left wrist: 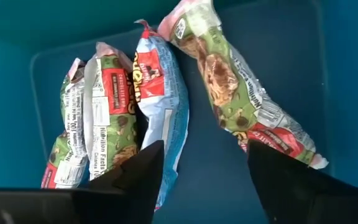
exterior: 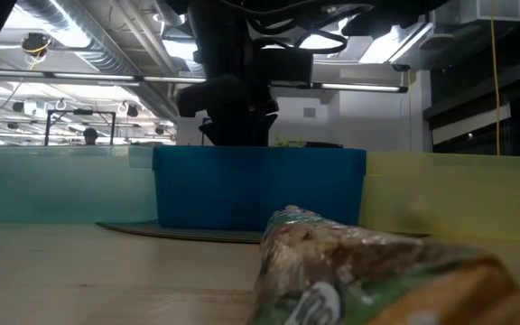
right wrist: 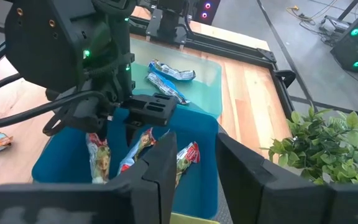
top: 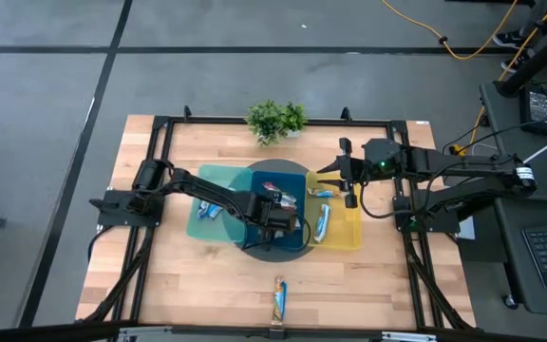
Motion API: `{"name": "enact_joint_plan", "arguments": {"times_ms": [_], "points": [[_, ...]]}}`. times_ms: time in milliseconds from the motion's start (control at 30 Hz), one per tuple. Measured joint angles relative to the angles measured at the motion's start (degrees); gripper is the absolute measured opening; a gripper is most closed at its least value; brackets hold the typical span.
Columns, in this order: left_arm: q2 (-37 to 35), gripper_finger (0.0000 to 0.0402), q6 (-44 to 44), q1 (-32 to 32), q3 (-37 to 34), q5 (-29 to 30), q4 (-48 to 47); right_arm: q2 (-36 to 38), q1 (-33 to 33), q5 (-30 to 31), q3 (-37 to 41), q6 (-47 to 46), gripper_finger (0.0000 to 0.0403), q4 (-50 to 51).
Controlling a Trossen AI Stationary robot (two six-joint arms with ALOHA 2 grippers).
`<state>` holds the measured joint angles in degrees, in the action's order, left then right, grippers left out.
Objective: Pick and place Granola Bars by type
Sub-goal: Put the yellow granola bar into the yellow bin
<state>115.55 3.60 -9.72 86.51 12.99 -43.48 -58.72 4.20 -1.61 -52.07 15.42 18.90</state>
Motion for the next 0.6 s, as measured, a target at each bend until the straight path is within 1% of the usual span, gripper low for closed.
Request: {"name": "enact_joint_plan", "arguments": {"times_ms": [100, 233, 333, 433, 600], "points": [[0.0, 0.0233, -0.5, 0.0, 0.0, 1.2, 0.0, 0.0, 0.0, 0.0, 0.0, -0.1, 0.0115, 0.4], [0.0, 0.0243, -1.4, 0.0, 0.0, 2.2, 0.0, 0.0, 0.0, 0.0, 0.0, -0.1, 0.0115, 0.4], [-0.4, 0.0244, -3.0, 0.0, 0.0, 3.1, -0.8, 0.0, 0.0, -0.1, 0.0, -0.1, 0.0115, 0.7], [-1.5, 0.0242, -4.6, -0.2, 0.0, 5.2, -1.9, 0.0, 0.0, -0.1, 0.0, -0.1, 0.0115, 1.5], [-5.4, 0.0233, -5.8, -0.8, 0.0, 8.8, -2.9, 0.0, 0.0, -0.1, 0.0, 0.0, 0.0115, 3.0]]}}
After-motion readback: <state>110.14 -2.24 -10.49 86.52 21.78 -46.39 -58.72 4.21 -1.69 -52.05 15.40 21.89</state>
